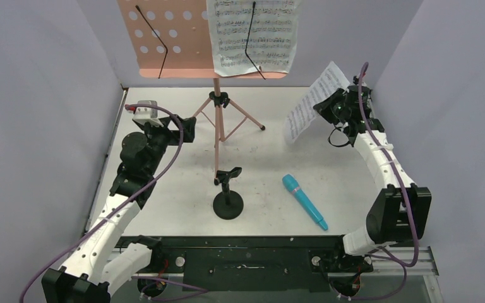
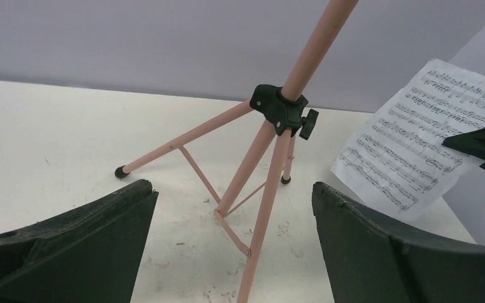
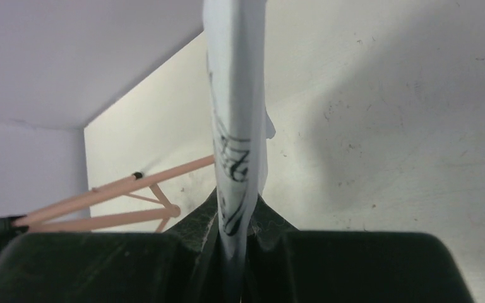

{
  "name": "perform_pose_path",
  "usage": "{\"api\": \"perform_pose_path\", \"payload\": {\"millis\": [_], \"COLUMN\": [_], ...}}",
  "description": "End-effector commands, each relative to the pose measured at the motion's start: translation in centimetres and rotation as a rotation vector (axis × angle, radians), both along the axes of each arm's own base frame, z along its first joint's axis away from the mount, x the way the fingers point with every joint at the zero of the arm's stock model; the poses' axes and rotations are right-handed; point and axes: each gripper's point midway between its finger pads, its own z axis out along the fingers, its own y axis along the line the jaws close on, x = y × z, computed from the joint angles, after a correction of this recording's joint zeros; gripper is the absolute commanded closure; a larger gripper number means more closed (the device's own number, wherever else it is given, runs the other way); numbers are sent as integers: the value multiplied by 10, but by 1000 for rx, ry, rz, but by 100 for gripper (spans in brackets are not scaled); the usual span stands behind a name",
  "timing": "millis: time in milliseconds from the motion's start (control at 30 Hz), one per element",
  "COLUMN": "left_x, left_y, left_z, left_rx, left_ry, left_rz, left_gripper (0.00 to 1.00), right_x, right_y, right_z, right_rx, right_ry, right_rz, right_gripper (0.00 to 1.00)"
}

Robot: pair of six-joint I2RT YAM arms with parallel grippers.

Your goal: Set up the instrument practice props

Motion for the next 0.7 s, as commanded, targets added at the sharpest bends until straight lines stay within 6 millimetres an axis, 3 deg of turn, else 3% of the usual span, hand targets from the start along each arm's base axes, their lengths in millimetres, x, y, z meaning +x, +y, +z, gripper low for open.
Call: {"api": "perform_pose_path", "payload": {"millis": [0,267,400,667], "left_x": [3,7,11,17], "left_y": [-4,-15,-23,-41], "left_z": [40,52,52,69], "left_rx": [64,87,86,70], "left_ry": [-102,-130,-138,-206], "left_rz": [-37,-95,-128,-211], "left_gripper": [6,6,6,6], "right_x": [-31,-64,-75,-113], "right_y": [-1,31,44,61], "right_z": [14,43,58,107], "right_rx": [-178,-496,-571,-699], "right_ry": [-9,-68,-129,-410], "right_rz": [102,324,375,534], "right_gripper": [95,95,95,95]}}
